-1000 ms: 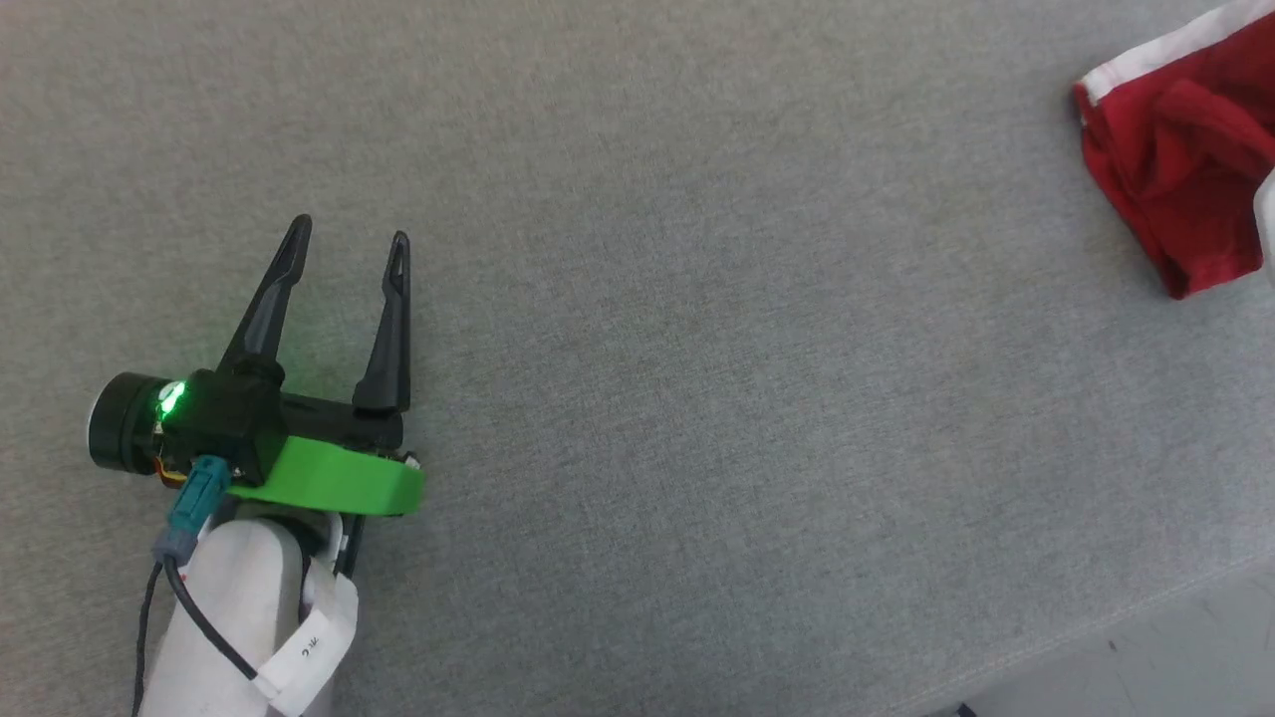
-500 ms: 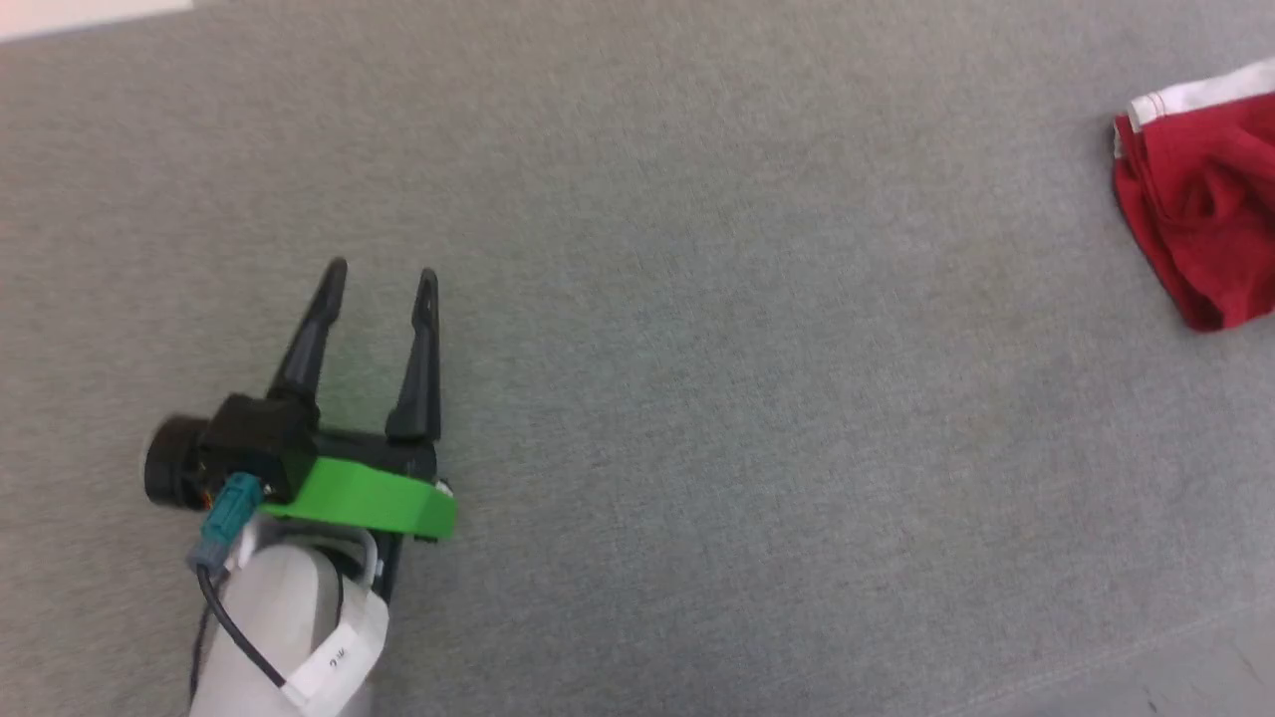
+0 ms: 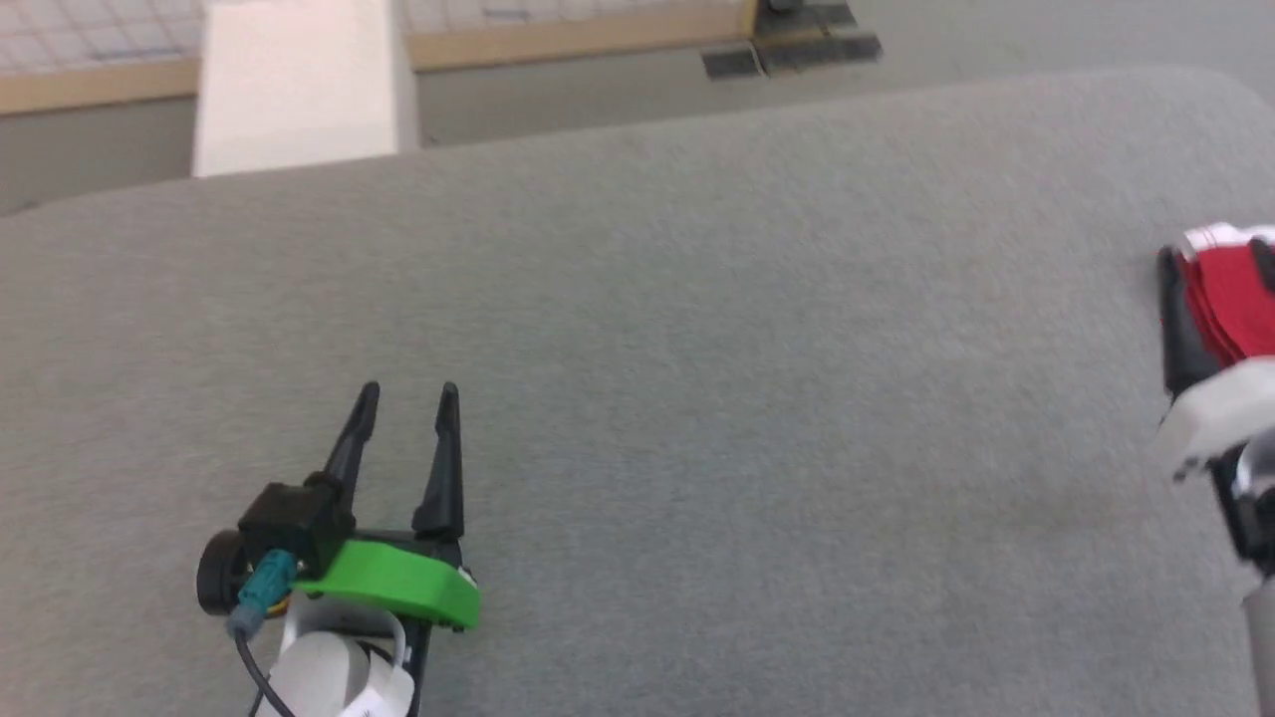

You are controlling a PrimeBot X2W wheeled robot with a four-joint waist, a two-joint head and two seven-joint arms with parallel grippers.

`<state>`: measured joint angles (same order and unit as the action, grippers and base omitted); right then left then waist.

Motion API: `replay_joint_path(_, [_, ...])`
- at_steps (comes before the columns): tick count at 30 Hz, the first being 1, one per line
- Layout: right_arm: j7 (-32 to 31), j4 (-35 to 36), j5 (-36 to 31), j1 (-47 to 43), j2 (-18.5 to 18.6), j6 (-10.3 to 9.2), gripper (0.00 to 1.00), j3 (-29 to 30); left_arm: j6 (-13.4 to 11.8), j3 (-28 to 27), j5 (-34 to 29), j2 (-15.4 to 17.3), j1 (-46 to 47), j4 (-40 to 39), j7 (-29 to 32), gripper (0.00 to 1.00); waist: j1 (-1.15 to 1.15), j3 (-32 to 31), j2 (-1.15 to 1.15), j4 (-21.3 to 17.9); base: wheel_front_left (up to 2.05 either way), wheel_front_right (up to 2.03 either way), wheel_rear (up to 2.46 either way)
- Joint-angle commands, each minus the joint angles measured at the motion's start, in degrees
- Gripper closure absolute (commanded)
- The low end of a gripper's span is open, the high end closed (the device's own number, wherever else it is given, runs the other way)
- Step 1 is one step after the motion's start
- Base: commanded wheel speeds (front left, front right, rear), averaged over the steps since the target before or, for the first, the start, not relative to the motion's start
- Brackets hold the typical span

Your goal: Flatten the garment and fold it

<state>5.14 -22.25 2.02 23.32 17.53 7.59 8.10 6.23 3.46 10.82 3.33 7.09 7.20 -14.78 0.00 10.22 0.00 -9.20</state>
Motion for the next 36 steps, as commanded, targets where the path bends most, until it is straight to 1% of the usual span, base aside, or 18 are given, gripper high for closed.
replay_joint_path(1, [0.6,2.7,1.3,-3.1,-1.2,-0.1,0.0,-0.1,-0.3,0.1,0.8,-0.2,-0.9,0.4,-0.2,0.0,0.0,-6.5,0.0,6.7,0.0,0.0,0.0])
replay_joint_path(6, [1.9,11.5,3.5,-11.7,-4.7,-0.1,0.0,-0.5,-0.9,0.0,1.4,-0.4,-2.1,1.3,-0.2,0.0,0.0,-8.6,0.0,8.9,0.0,0.0,0.0])
replay_joint_path(8, [3.0,15.5,3.9,-16.6,-7.2,-0.1,0.0,-0.3,-1.1,0.4,1.6,-0.4,-2.7,1.9,-0.2,0.0,0.0,-9.5,0.0,10.0,0.0,0.0,0.0])
replay_joint_path(13, [5.7,18.4,3.6,-21.6,-10.7,-0.1,0.0,0.3,-1.3,1.4,2.2,-0.4,-3.2,2.4,-0.2,0.0,0.0,-9.8,0.0,10.7,0.0,0.0,0.0])
replay_joint_path(17, [7.3,20.6,2.0,-25.3,-13.1,-0.1,0.0,0.9,-1.4,2.6,3.0,-0.4,-3.5,2.8,-0.2,0.0,0.0,-9.9,0.0,11.0,0.0,0.0,0.0])
replay_joint_path(24, [8.4,22.0,0.4,-29.6,-14.5,-0.1,0.0,0.4,-1.8,3.8,3.9,-0.4,-4.0,3.0,-0.2,0.0,0.0,-10.0,0.0,10.7,0.0,0.0,0.0])
replay_joint_path(36, [9.4,20.1,2.0,-30.0,-14.6,-0.1,0.0,-0.4,-1.8,3.7,4.4,-0.5,-5.2,3.5,-0.2,0.0,0.0,-10.5,0.0,10.7,0.0,0.0,0.0])
